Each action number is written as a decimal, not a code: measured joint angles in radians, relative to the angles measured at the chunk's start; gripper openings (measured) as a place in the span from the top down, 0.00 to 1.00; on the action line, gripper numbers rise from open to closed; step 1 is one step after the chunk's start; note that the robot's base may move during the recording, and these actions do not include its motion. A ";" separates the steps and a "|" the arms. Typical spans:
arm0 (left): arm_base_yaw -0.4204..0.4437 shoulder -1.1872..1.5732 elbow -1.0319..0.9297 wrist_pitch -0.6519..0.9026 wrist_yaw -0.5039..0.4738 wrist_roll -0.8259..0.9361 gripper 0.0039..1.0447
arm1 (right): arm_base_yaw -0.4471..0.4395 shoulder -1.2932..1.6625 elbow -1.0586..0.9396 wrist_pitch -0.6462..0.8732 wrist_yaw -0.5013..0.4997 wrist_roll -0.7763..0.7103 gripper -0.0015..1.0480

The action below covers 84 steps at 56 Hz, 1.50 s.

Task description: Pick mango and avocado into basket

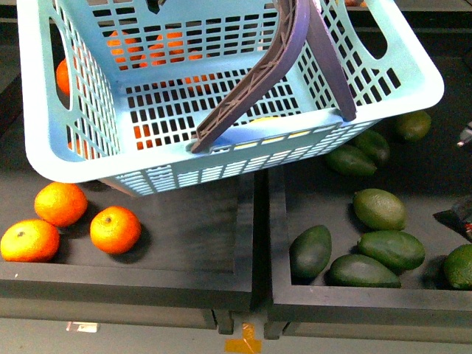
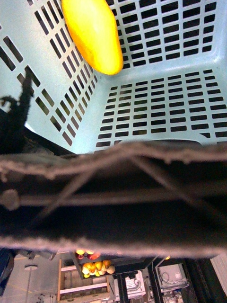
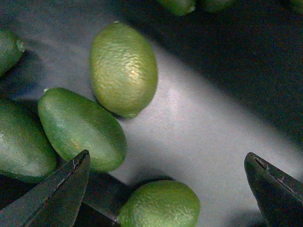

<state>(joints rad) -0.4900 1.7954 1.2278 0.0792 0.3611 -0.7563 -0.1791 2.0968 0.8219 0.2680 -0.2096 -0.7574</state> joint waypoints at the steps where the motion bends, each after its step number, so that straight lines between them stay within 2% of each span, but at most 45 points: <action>1: 0.000 0.000 0.000 0.000 0.001 0.000 0.96 | 0.011 0.014 0.011 -0.007 0.004 -0.010 0.08; 9: 0.000 0.000 0.000 0.000 0.001 0.000 0.96 | 0.079 0.099 0.076 -0.047 0.021 -0.063 0.08; 23: 0.000 0.000 0.000 0.000 -0.009 0.000 0.96 | 0.142 0.211 0.160 -0.074 0.030 -0.089 0.08; 49: 0.000 0.000 0.000 0.000 -0.002 0.000 0.96 | 0.160 0.333 0.306 -0.091 0.041 0.001 0.08; 84: 0.000 0.000 0.000 0.000 -0.002 0.000 0.96 | 0.160 0.404 0.385 -0.118 0.059 0.068 0.08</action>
<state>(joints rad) -0.4904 1.7954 1.2278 0.0792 0.3592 -0.7567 -0.0189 2.5004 1.2072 0.1497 -0.1505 -0.6891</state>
